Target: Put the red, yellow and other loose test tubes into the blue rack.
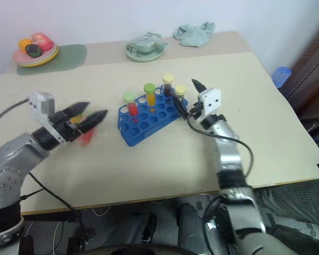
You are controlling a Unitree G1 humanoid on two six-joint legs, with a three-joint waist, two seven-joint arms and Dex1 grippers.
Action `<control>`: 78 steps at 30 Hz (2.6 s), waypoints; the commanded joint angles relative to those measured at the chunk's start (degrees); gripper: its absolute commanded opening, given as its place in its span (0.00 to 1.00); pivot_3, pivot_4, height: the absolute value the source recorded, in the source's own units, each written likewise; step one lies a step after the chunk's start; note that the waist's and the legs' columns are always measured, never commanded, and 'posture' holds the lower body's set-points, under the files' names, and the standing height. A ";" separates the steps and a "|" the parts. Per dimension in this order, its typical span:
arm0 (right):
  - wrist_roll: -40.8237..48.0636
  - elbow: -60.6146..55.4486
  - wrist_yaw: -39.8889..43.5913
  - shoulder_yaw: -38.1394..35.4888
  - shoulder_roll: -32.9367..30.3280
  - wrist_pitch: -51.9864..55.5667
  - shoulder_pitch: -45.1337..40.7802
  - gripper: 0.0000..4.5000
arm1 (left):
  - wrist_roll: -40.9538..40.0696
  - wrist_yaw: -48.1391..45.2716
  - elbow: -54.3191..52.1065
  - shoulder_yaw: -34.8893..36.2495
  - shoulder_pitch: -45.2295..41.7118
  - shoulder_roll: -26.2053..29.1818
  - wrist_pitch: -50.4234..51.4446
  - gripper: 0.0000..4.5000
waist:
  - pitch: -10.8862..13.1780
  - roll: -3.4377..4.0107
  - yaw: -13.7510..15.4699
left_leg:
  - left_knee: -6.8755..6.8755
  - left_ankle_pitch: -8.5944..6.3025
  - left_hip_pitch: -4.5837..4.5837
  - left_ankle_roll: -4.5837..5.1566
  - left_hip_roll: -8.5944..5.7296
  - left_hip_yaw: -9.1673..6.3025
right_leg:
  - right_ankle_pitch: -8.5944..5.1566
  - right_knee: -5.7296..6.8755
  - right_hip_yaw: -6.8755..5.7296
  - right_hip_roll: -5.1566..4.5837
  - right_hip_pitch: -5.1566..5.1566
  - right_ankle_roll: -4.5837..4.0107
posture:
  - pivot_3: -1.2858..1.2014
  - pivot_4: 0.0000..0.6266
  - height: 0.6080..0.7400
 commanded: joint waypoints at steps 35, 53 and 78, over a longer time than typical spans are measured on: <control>28.27 -29.25 27.91 -3.33 -33.26 45.44 -12.20 0.95 | 32.63 6.60 82.60 -23.77 -59.86 2.93 24.29 1.00 | 0.12 -0.49 1.53 | 0.37 -0.16 -0.60 0.11 0.00 -0.01 | 0.03 -0.11 -0.17 -0.12 -0.31 0.08 | 0.52 0.24 1.00; 27.83 -29.84 26.84 -3.95 -31.57 44.01 -9.27 0.96 | 26.88 -8.73 52.66 -22.96 -49.44 11.30 31.15 0.16 | 0.11 -0.52 0.95 | 0.44 -0.15 -0.80 0.11 -0.01 0.00 | 0.04 0.05 -0.14 -0.17 -0.53 0.08 | 0.52 0.24 1.00; 32.47 -49.60 2.23 -19.72 -22.53 45.92 22.53 0.96 | 16.39 -30.14 26.46 -22.88 -22.67 -18.40 -29.04 0.16 | 0.02 -0.44 3.17 | 0.38 -0.26 0.04 0.27 0.01 0.12 | 0.07 -0.30 -0.28 -0.26 0.41 0.03 | 0.52 0.24 1.00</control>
